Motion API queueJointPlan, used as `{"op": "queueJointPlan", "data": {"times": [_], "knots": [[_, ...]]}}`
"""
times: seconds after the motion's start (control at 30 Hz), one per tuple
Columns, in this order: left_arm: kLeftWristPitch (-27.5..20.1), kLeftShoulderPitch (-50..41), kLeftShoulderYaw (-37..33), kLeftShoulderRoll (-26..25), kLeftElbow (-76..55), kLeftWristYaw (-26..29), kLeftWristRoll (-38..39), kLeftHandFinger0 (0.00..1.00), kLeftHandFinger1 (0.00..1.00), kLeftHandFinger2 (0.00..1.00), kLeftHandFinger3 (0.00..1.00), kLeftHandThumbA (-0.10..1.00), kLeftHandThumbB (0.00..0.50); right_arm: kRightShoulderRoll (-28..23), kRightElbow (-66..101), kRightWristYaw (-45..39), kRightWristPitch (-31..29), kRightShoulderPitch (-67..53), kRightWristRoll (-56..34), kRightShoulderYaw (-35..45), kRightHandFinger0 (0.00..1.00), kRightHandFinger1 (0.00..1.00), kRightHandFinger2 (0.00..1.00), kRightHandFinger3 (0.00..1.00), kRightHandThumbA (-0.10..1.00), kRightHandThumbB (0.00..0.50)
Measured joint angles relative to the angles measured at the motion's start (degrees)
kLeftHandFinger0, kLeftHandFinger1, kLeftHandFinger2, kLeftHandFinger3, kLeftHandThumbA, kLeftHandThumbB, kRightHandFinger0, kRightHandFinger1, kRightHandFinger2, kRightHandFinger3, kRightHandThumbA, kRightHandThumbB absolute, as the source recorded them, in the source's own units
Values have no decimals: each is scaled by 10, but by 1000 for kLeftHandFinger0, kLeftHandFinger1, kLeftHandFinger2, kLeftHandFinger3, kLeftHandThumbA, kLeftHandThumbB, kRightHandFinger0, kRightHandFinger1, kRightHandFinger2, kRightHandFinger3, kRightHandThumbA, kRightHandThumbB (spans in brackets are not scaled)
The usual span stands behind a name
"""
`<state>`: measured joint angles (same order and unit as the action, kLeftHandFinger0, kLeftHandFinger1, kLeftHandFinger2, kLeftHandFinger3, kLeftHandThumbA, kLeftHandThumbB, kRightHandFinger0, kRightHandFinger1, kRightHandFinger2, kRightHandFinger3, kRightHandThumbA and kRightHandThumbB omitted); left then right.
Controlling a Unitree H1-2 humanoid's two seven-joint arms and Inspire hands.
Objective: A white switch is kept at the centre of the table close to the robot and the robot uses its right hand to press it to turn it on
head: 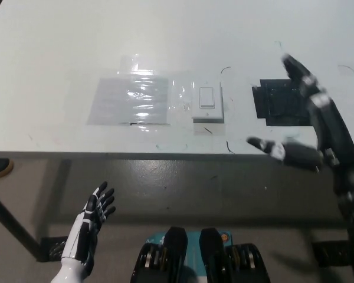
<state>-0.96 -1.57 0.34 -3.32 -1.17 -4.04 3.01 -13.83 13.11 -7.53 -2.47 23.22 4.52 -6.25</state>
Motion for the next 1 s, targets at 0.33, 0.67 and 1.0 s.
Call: {"op": "queueJointPlan", "data": {"times": [0.33, 0.67, 1.0], "knots": [[-2, 0, 0, 0, 0, 0, 0, 1000, 1000, 1000, 1000, 1000, 72, -29, -155, -83, 102, 217, 57, -136, 1000, 1000, 1000, 1000, 1000, 249], [-8, 1, 0, 0, -10, 0, 2, 1000, 1000, 1000, 1000, 1000, 58, -21, -357, -145, 136, 346, 127, -244, 1000, 1000, 1000, 1000, 1000, 267], [-12, 2, 0, 0, -12, 0, 2, 1000, 1000, 1000, 1000, 1000, 59, -19, -436, -166, 136, 363, 168, -263, 1000, 1000, 1000, 1000, 1000, 277]]}}
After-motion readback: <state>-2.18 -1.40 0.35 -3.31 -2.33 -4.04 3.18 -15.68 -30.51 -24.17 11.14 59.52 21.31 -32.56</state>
